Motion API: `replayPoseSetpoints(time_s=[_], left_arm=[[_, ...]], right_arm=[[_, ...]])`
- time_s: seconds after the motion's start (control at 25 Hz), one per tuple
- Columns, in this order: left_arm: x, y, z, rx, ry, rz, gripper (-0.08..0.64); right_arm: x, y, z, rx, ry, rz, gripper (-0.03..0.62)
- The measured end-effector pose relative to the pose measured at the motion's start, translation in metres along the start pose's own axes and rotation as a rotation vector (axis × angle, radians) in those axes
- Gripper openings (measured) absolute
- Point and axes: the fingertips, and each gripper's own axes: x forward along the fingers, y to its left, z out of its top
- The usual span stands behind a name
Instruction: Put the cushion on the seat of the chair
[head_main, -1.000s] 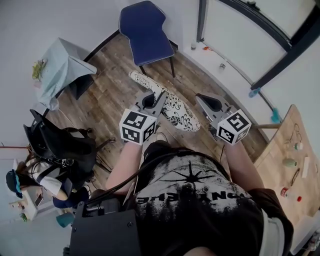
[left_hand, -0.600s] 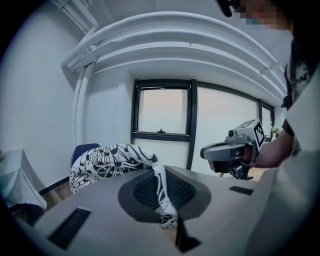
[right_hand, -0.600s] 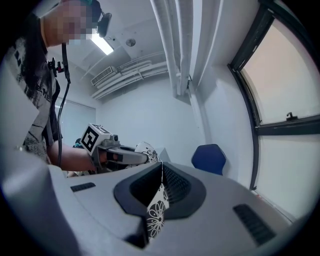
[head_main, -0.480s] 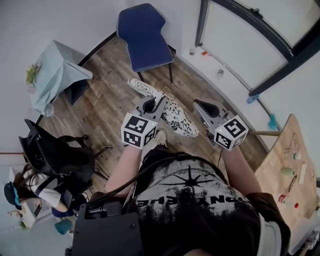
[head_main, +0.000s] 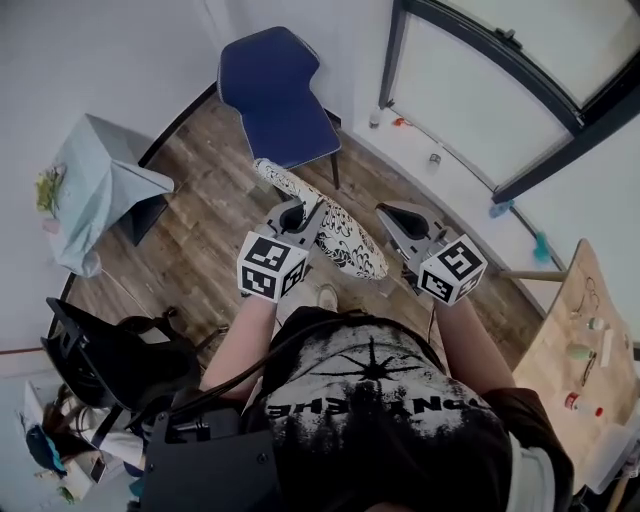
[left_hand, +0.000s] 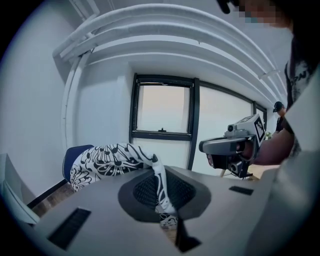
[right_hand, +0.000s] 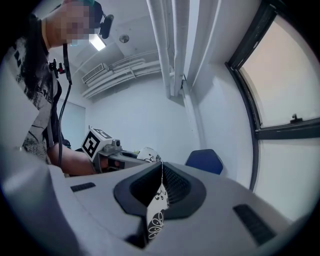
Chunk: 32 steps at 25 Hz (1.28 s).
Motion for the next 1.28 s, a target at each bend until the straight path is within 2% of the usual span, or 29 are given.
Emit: replayPoseSetpoints(time_s=[0.52, 0.76, 1.04, 1.28], left_arm=[[0.026, 0.1, 0.01, 0.021, -0.002, -0.08, 0.023], [0.029, 0.123, 0.004, 0.002, -0.001, -0.085, 0.023], [0.038, 0.143, -0.007, -0.02, 0.008, -0.066, 0.023], [0.063, 0.159, -0.009, -0.039, 0.027, -0.05, 0.023]], right_arm=[[0.106, -0.022, 0.013, -0.021, -0.006, -0.052, 0.018], [0.128, -0.029, 0.009, -0.028, 0.013, -0.069, 0.018], [0.144, -0.038, 0.0, -0.043, 0.075, -0.035, 0.018], [0.165, -0.069, -0.004, -0.018, 0.09, -0.004, 0.018]])
